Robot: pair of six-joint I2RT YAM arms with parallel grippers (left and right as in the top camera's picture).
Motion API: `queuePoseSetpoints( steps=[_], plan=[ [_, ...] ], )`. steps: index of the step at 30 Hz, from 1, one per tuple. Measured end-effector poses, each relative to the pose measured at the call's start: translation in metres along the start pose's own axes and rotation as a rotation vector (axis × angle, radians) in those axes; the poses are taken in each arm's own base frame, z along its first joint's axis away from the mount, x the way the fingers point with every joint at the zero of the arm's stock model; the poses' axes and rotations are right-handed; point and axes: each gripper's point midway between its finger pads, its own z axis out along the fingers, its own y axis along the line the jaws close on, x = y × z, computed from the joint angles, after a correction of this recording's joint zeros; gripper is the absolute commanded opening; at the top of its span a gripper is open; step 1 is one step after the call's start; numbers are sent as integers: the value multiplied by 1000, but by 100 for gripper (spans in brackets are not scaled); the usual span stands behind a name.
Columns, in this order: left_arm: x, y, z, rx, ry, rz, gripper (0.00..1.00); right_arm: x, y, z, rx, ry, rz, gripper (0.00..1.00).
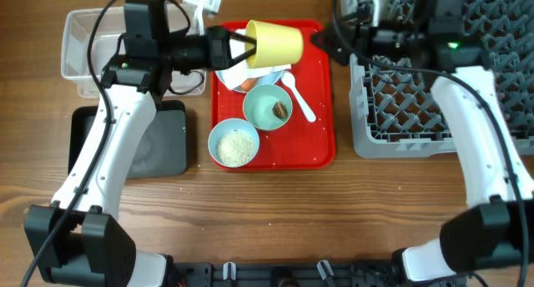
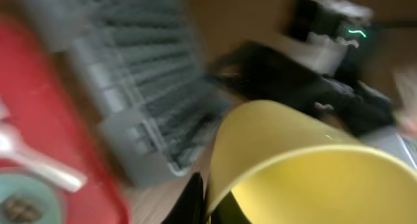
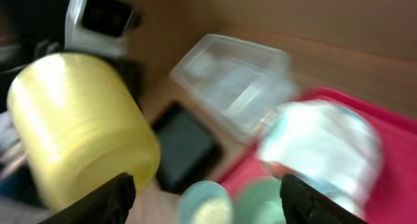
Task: Sort waste into correct bins and load items into the dishwasher rack
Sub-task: 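Lift the yellow cup and hand it to the right gripper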
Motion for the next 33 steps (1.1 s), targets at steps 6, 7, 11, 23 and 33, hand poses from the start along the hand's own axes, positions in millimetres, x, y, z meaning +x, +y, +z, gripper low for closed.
queuePoseSetpoints(
  steps=[6, 7, 11, 23, 33],
  plan=[
    [10, -36, -4, 195, 78, 143, 4, -8, 55, -7, -367, -51, -142, 80],
    [11, -37, -4, 200, 80, 151, 4, -9, 60, -9, -394, -57, -160, 80],
    [10, -34, -4, 189, 74, 159, 4, -10, 69, -13, -454, -64, -180, 82],
    [2, -18, 8, 77, 26, 135, 4, -1, 80, 19, -420, -13, -193, 74],
    [1, -15, 9, 60, 17, 119, 45, 5, 79, 30, -385, 15, -168, 44]
  ],
)
